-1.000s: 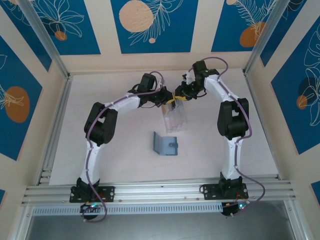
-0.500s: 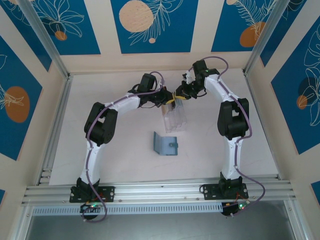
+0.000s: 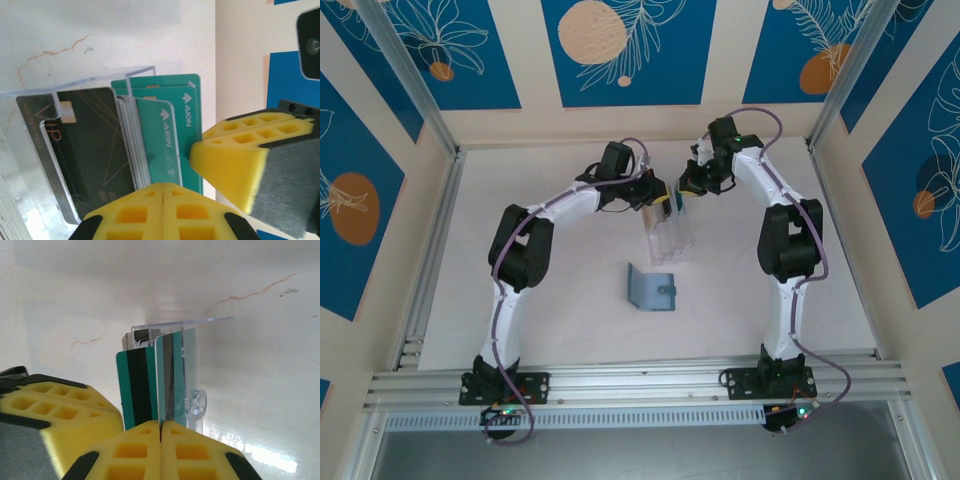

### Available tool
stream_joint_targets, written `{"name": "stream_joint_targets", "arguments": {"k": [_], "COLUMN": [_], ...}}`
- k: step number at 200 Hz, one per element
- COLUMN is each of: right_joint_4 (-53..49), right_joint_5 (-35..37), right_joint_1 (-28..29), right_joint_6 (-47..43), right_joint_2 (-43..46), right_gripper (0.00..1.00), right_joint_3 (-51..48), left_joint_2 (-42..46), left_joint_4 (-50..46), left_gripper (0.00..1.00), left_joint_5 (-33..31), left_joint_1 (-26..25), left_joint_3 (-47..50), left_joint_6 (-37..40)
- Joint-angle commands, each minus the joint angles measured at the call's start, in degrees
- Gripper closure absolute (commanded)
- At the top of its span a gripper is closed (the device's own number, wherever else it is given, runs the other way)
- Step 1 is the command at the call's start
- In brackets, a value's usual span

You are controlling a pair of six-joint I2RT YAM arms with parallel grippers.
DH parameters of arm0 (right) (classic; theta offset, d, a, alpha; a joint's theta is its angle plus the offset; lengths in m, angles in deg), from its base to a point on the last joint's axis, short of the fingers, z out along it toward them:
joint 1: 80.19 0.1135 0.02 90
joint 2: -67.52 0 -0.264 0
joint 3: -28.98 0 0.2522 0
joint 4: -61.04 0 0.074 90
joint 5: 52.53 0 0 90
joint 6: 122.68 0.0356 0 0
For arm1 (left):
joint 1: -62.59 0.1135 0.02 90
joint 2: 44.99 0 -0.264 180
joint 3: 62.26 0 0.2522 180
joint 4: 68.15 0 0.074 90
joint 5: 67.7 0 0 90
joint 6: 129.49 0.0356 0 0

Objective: Put the credit cards into the card holder
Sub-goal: Pick up the credit card from the storage box.

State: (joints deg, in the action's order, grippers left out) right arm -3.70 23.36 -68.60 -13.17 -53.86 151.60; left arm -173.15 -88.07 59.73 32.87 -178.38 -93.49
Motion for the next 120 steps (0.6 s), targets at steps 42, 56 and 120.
{"name": "stream_joint_targets", "arguments": {"k": [42,56,120], "right_joint_4": [-3.09,-3.33,-4.17], "right_joint_5": [2.06,2.19,3.65], "right_joint_1": [-0.12,-0.08,-0.53], "right_joint_6": [-0.86,-0.94,-1.17], "right_joint_2": [2.38,2.83,4.66], "right_gripper": [0.99,1.00,1.00], "right_joint_3": [0.30,0.35,0.48], "left_joint_2": [-2.34,-2.92,-6.32], "left_joint_4": [-7.45,-7.92,-9.79], "left_gripper": [0.98,0.98,0.98], "left_joint_5": [-0.80,-0.82,-0.74], "left_joint_1": [-1.49,-1.91,-3.23], "left_joint_3": [-7.53,-8.54,-13.48], "left_joint_6": [4.47,4.50,4.25]}}
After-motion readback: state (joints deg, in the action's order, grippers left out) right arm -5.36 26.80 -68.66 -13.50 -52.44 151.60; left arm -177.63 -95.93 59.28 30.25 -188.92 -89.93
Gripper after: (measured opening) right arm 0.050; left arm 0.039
